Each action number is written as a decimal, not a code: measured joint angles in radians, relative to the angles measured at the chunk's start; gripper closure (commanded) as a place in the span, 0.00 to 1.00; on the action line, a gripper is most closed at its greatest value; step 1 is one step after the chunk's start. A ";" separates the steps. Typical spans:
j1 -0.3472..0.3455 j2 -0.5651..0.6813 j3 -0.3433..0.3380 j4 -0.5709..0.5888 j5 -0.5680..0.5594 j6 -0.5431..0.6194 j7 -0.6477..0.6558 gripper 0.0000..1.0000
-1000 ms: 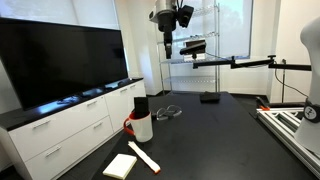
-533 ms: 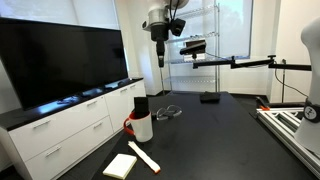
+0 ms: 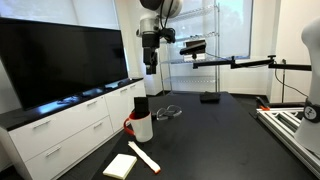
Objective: Remove the black box from the mug.
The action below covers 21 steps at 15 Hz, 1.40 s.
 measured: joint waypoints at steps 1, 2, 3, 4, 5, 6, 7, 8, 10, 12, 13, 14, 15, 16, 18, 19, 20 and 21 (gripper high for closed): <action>0.000 0.012 0.008 0.005 0.001 0.010 0.026 0.00; 0.000 0.022 0.017 0.010 0.003 0.018 0.049 0.00; -0.001 0.033 0.024 0.016 0.007 0.027 0.069 0.00; -0.001 0.042 0.031 0.022 0.009 0.031 0.087 0.00; -0.001 0.049 0.037 0.028 0.009 0.028 0.098 0.00; -0.001 0.052 0.041 0.033 0.009 0.027 0.104 0.00; -0.002 0.053 0.043 0.035 0.009 0.026 0.106 0.00; -0.003 0.053 0.043 0.037 0.009 0.025 0.107 0.00; -0.008 0.055 0.045 0.035 0.008 0.024 0.108 0.00; -0.012 0.072 0.047 0.028 0.007 0.031 0.108 0.00; -0.013 0.088 0.049 0.028 0.007 0.033 0.108 0.00; -0.013 0.106 0.054 0.028 0.007 0.041 0.112 0.00; -0.013 0.124 0.062 0.028 0.007 0.052 0.120 0.00; -0.013 0.138 0.072 0.029 0.008 0.065 0.127 0.00; -0.012 0.158 0.097 0.030 0.010 0.088 0.143 0.00; -0.012 0.163 0.108 0.030 0.010 0.097 0.153 0.00; -0.012 0.168 0.117 0.030 0.010 0.111 0.163 0.00; -0.012 0.171 0.125 0.030 0.010 0.122 0.170 0.00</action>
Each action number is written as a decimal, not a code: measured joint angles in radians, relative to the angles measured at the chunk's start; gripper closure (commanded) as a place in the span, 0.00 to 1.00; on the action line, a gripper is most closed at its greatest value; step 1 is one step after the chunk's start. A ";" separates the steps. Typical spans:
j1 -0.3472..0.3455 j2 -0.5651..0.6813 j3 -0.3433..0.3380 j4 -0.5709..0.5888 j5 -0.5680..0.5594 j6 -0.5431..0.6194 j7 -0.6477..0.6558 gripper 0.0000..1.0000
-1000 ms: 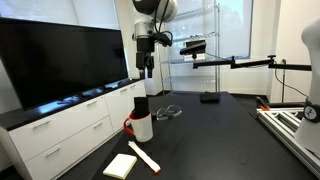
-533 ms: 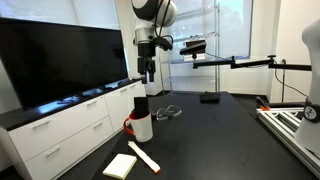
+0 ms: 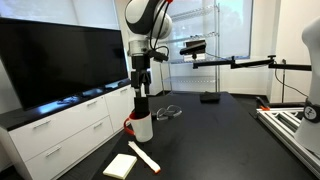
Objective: Remove the black box from the mug.
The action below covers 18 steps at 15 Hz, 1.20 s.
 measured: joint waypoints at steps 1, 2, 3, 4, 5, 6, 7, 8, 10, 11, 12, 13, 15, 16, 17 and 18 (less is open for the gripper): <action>0.000 0.002 0.005 0.000 0.000 0.008 0.005 0.00; 0.000 0.005 0.008 0.000 0.000 0.015 0.009 0.00; 0.000 0.008 0.009 0.000 0.000 0.025 0.012 0.25; 0.000 0.012 0.009 0.000 0.000 0.031 0.015 0.27; -0.001 0.015 0.009 0.000 0.000 0.036 0.018 0.34; -0.001 0.018 0.009 0.000 0.000 0.043 0.020 0.44; -0.001 0.021 0.009 0.000 0.000 0.047 0.022 0.51; -0.001 0.024 0.010 0.000 0.000 0.050 0.024 0.60; -0.001 0.028 0.010 0.000 0.000 0.058 0.026 0.76; -0.001 0.030 0.010 0.000 0.000 0.063 0.026 0.82; -0.001 0.032 0.010 0.000 0.000 0.066 0.027 0.89; -0.001 0.034 0.010 0.002 0.000 0.068 0.028 0.91; -0.001 0.034 0.011 0.003 0.000 0.068 0.029 0.92; -0.001 0.034 0.011 0.004 0.000 0.068 0.030 0.92; -0.001 0.033 0.011 0.004 0.000 0.066 0.030 0.92; -0.002 0.032 0.011 0.004 0.000 0.064 0.030 0.92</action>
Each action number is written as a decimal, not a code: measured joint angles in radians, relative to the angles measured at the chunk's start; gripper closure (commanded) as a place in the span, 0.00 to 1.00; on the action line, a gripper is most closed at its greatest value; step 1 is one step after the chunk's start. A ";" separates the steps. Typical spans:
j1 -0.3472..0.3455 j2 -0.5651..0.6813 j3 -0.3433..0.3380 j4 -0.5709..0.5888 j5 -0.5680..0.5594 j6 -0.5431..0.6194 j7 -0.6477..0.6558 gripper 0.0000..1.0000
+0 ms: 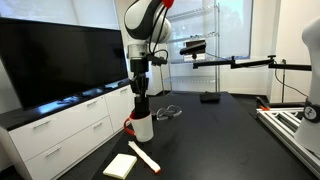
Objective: Remove the black box from the mug.
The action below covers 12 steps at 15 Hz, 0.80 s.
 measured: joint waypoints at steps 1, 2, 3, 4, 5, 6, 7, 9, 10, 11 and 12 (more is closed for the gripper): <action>-0.001 -0.007 0.000 -0.002 0.000 -0.003 0.000 0.92; -0.004 -0.023 0.000 -0.006 0.000 -0.006 -0.001 0.92; -0.008 -0.047 0.000 -0.012 0.000 -0.013 -0.004 0.92; -0.013 -0.080 -0.001 -0.023 -0.001 -0.021 -0.008 0.92; -0.018 -0.120 -0.002 -0.040 -0.003 -0.027 -0.015 0.92; -0.023 -0.164 -0.003 -0.060 -0.004 -0.038 -0.029 0.92; -0.026 -0.210 -0.005 -0.085 -0.008 -0.053 -0.046 0.92; -0.025 -0.296 -0.009 -0.142 -0.034 -0.099 -0.086 0.92; -0.023 -0.332 -0.010 -0.172 -0.051 -0.122 -0.108 0.92; -0.018 -0.363 -0.010 -0.205 -0.073 -0.137 -0.126 0.92; -0.010 -0.387 -0.009 -0.238 -0.099 -0.145 -0.136 0.92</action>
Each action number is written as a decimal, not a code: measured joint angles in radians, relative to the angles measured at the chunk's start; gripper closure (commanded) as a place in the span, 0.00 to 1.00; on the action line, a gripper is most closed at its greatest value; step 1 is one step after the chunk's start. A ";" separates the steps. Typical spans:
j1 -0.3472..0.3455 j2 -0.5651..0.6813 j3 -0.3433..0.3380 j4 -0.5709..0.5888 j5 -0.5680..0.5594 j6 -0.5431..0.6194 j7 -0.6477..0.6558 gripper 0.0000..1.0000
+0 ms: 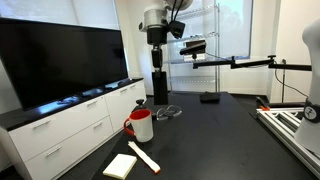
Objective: Remove the black box from the mug.
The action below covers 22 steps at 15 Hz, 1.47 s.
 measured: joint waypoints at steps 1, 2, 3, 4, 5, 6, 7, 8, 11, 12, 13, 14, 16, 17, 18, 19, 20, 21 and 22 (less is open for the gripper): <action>0.011 -0.017 0.001 -0.031 -0.030 0.000 -0.004 0.92; 0.022 -0.025 0.005 -0.061 -0.063 0.010 -0.004 0.92; 0.034 -0.024 0.010 -0.090 -0.096 0.035 -0.001 0.92; 0.044 -0.016 0.016 -0.116 -0.128 0.071 0.003 0.92; 0.053 -0.001 0.023 -0.140 -0.168 0.117 0.016 0.92; 0.058 0.017 0.028 -0.158 -0.219 0.161 0.038 0.92; 0.062 0.036 0.031 -0.172 -0.284 0.200 0.066 0.92; 0.064 0.053 0.033 -0.183 -0.355 0.230 0.096 0.92; 0.065 0.087 0.033 -0.197 -0.519 0.278 0.173 0.92; 0.066 0.092 0.033 -0.200 -0.553 0.282 0.189 0.92; 0.066 0.094 0.033 -0.202 -0.582 0.282 0.200 0.42; 0.066 0.094 0.033 -0.204 -0.605 0.282 0.209 0.41; 0.066 0.094 0.033 -0.208 -0.634 0.279 0.216 0.28; 0.066 0.094 0.033 -0.211 -0.639 0.279 0.216 0.21; 0.066 0.094 0.033 -0.212 -0.640 0.279 0.216 0.13; 0.065 0.094 0.032 -0.213 -0.641 0.279 0.216 0.06; 0.065 0.094 0.031 -0.214 -0.641 0.278 0.216 0.00; 0.065 0.094 0.030 -0.214 -0.641 0.278 0.216 0.00; 0.065 0.094 0.028 -0.214 -0.641 0.278 0.216 0.00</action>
